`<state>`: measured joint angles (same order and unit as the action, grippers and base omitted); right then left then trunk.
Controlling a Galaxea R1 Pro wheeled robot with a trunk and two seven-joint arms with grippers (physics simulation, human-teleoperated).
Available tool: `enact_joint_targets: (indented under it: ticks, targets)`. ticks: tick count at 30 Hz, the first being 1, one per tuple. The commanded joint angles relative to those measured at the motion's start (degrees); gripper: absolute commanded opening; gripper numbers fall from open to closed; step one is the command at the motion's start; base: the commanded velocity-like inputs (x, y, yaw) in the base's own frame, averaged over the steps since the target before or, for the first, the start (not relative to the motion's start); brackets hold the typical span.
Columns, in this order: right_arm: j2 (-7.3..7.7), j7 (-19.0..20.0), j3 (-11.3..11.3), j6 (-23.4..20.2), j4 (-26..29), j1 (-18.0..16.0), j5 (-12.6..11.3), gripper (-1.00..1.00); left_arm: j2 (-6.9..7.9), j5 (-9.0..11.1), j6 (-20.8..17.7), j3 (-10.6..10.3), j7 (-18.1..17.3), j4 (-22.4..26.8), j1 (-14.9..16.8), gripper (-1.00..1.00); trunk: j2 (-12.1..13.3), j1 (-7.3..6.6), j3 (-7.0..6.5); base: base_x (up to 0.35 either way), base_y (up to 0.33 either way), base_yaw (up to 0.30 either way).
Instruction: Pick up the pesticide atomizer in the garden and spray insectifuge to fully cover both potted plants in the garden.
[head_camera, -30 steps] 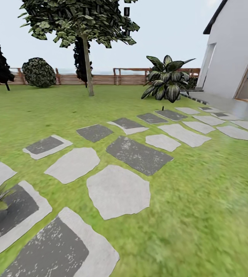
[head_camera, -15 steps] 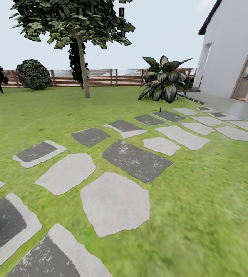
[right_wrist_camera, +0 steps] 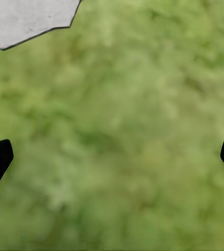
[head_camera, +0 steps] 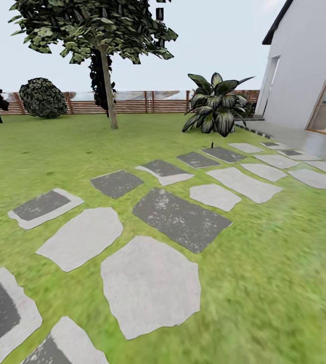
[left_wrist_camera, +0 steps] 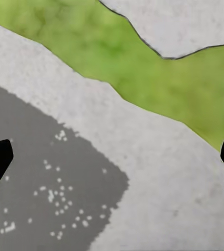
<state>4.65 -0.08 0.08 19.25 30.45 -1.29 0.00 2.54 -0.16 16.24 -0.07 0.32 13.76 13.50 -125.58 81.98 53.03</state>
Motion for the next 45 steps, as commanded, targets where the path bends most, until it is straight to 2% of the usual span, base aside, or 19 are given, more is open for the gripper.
enact_joint_targets:
  ticks: [1,13,30,45]
  targets:
    - [0.01,-0.01,0.01,0.17,-0.04,-0.03,0.00,1.00,0.00,-0.02,0.19,0.02,0.03,-0.05,0.03,1.00,-0.02,0.02,0.05,0.339,0.000,0.000]
    - [0.01,-0.01,0.01,0.17,-0.04,-0.03,0.00,1.00,0.00,-0.02,0.19,-0.01,0.02,-0.05,0.03,1.00,-0.02,0.02,0.05,0.339,0.000,-0.011]
    - [0.01,-0.01,0.01,0.17,-0.04,-0.03,0.00,1.00,-0.02,-0.02,0.19,-0.02,0.03,-0.05,0.03,1.00,-0.02,0.02,0.05,0.339,0.000,-0.199]
    - [-0.01,-0.01,0.01,0.17,-0.04,-0.03,0.03,1.00,-0.08,-0.02,0.19,-0.10,0.03,-0.05,0.03,1.00,-0.02,0.02,0.05,0.339,0.000,-0.012]
